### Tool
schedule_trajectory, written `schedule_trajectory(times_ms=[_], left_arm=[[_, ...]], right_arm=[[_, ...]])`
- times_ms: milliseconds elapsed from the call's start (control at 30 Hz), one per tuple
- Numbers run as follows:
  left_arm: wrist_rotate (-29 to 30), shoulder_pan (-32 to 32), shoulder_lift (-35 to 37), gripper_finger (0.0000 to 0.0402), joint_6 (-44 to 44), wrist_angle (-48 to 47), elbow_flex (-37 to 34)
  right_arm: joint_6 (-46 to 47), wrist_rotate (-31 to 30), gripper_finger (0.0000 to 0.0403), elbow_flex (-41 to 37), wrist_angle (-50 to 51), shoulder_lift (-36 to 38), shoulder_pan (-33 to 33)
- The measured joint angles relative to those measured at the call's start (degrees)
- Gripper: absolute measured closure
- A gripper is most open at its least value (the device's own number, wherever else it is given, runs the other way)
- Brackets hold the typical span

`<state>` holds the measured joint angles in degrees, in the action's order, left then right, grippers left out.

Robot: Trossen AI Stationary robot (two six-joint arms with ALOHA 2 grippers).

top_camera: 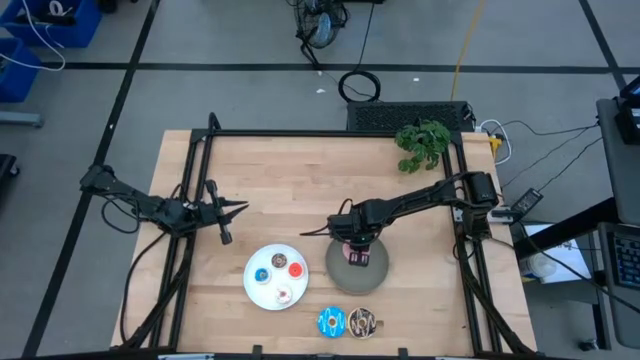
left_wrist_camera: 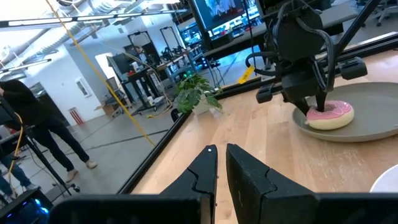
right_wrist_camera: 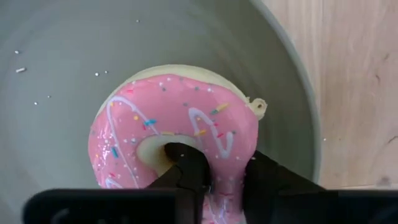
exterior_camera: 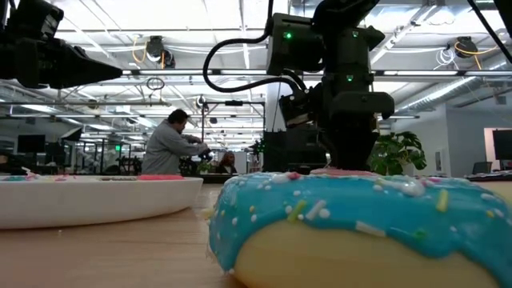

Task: Pick & Place donuts
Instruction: Put the large pink donut on the gray plate

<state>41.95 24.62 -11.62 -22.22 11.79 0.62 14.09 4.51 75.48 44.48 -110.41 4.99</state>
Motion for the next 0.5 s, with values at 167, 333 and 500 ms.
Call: schedule_trajectory(times_ms=[167, 333, 500], left_arm=[[-0.02, -0.02, 0.01, 0.0360, 0.00, 0.00, 0.00], [0.00, 0.00, 0.00, 0.0360, -0.02, 0.02, 0.00], [-0.01, -0.01, 0.00, 0.0360, -0.03, 0.02, 0.00]], right_arm=[[0.13, -0.35, 0.0281, 0.00, 0.09, 0.26, -0.02], [0.13, -0.36, 0.0231, 0.87, 1.25, 0.54, -0.02], [-0.03, -3.05, 0.0200, 2.81, 3.08, 1.29, 0.00]])
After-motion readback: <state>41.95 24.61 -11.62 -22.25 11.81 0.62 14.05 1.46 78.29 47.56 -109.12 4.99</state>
